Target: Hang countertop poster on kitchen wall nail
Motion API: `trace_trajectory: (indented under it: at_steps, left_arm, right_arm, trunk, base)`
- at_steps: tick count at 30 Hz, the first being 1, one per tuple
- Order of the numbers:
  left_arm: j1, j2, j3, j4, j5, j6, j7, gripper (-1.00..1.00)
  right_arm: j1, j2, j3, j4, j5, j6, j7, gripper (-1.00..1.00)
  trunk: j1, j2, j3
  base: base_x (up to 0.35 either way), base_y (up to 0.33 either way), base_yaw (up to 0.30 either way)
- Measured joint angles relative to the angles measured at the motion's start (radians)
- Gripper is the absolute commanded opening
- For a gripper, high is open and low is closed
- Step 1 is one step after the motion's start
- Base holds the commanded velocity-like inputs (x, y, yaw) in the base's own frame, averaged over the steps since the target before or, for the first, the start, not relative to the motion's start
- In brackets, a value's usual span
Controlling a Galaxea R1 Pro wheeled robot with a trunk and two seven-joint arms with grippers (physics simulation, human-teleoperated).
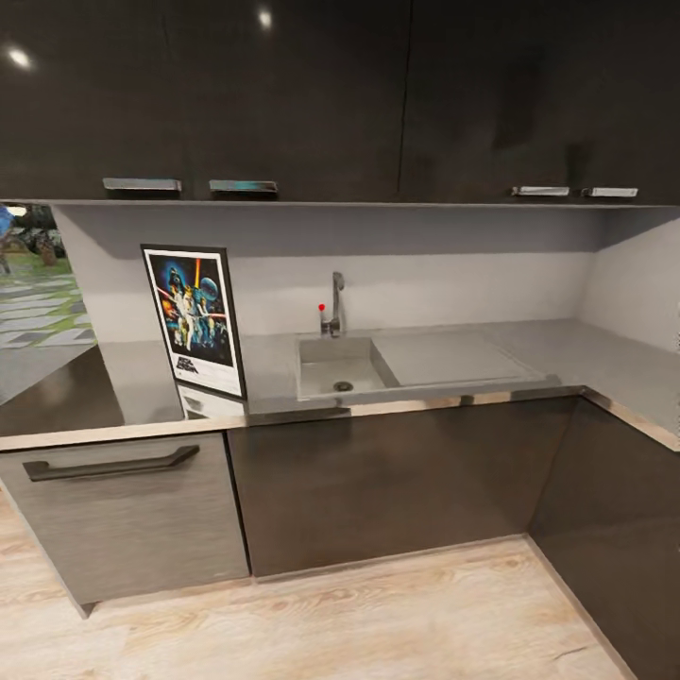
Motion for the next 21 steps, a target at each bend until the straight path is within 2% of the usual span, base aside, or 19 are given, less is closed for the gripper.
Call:
trace_trajectory:
  at_steps: [10, 12, 16, 17, 18, 20, 21]
  left_arm:
    - [0.0, 0.0, 0.0, 0.0, 0.0, -0.001, 0.0, 1.0]
    - [0.0, 0.001, 0.002, -0.002, 0.002, -0.002, 0.001, 1.0]
    - [0.0, 0.002, 0.006, -0.011, 0.007, -0.003, 0.001, 1.0]
    - [0.0, 0.0, 0.015, -0.106, 0.009, 0.005, 0.008, 1.0]
    - [-0.001, -0.002, 0.022, -0.268, 0.009, 0.009, 0.022, 1.0]
    - [0.0, -0.007, 0.032, -0.367, 0.011, 0.023, 0.049, 1.0]
    - [0.0, -0.014, 0.038, -0.452, 0.018, 0.054, 0.082, 1.0]
  right_arm:
    - [0.0, 0.001, 0.0, 0.0, 0.001, 0.001, 0.0, 1.0]
    - [0.0, 0.002, 0.002, 0.0, 0.002, 0.0, 0.0, 1.0]
    - [0.0, 0.004, 0.001, 0.0, 0.003, 0.0, -0.001, 1.0]
    - [0.0, 0.01, 0.005, 0.0, 0.004, 0.0, -0.001, 1.0]
    - [0.0, 0.011, 0.006, 0.0, 0.004, 0.0, -0.001, 1.0]
    - [0.0, 0.012, 0.006, 0.0, 0.004, 0.0, -0.001, 1.0]
    - [0.0, 0.012, 0.007, 0.0, 0.004, 0.001, -0.001, 1.0]
  trunk:
    - [0.0, 0.0, 0.0]
    - [0.0, 0.0, 0.0]
    - [0.0, 0.0, 0.0]
    - [0.0, 0.0, 0.0]
    - [0.0, 0.0, 0.0]
    - [0.0, 0.0, 0.0]
    - [0.0, 0.0, 0.0]
  base:
    - [0.114, -0.337, 0.005]
    - [0.062, -0.195, 0.048]
    - [0.01, -0.032, 0.245]
    - [0.001, -0.002, 0.285]
    - [0.001, -0.002, 0.286]
    - [0.0, -0.001, 0.287]
    - [0.0, -0.001, 0.288]
